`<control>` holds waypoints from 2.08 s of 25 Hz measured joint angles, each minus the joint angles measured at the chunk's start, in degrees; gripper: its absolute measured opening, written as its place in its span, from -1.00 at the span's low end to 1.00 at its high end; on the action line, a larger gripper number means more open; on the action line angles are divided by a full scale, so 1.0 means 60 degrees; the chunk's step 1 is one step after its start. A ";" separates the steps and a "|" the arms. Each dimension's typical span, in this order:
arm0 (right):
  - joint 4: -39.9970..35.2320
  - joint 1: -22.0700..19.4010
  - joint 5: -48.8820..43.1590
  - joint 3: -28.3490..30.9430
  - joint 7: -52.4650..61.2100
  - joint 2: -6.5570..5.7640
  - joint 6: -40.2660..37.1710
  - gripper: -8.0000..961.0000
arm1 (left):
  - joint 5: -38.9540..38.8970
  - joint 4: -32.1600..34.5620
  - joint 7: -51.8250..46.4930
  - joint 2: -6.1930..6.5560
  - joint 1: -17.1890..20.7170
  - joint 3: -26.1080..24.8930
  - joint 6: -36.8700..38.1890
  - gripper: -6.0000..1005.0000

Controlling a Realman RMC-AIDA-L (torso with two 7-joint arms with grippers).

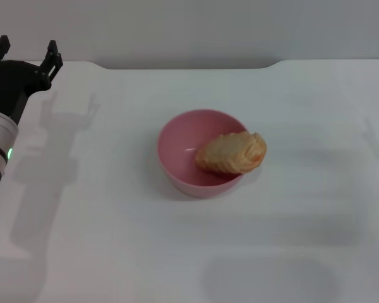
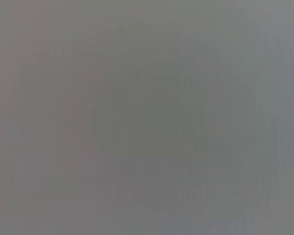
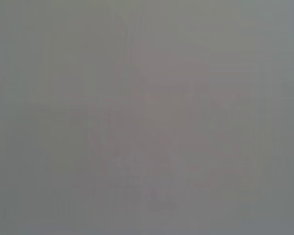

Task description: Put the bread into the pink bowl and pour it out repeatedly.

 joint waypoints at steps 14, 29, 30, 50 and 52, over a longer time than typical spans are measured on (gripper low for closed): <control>0.0067 0.0119 0.0351 -0.0035 -0.0001 0.0005 0.0033 0.70 | -0.0025 -0.0004 -0.0004 0.0013 0.0038 0.0028 0.0006 0.73; 0.0214 0.0126 0.0264 -0.0099 -0.0140 0.0012 -0.0077 0.70 | -0.0029 -0.0008 -0.0015 0.0000 0.0074 0.0061 -0.0009 0.73; 0.0228 0.0129 0.0264 -0.0099 -0.0140 0.0009 -0.0085 0.70 | -0.0029 -0.0007 -0.0016 0.0000 0.0074 0.0062 -0.0010 0.73; 0.0257 0.0204 0.0305 -0.0201 -0.0149 0.0001 -0.0116 0.70 | -0.0028 -0.0048 -0.0410 0.0015 0.0066 0.0316 -0.0098 0.73; 0.0264 0.0210 0.0309 -0.0202 -0.0149 0.0001 -0.0116 0.70 | -0.0028 -0.0044 -0.0410 0.0015 0.0073 0.0317 -0.0105 0.73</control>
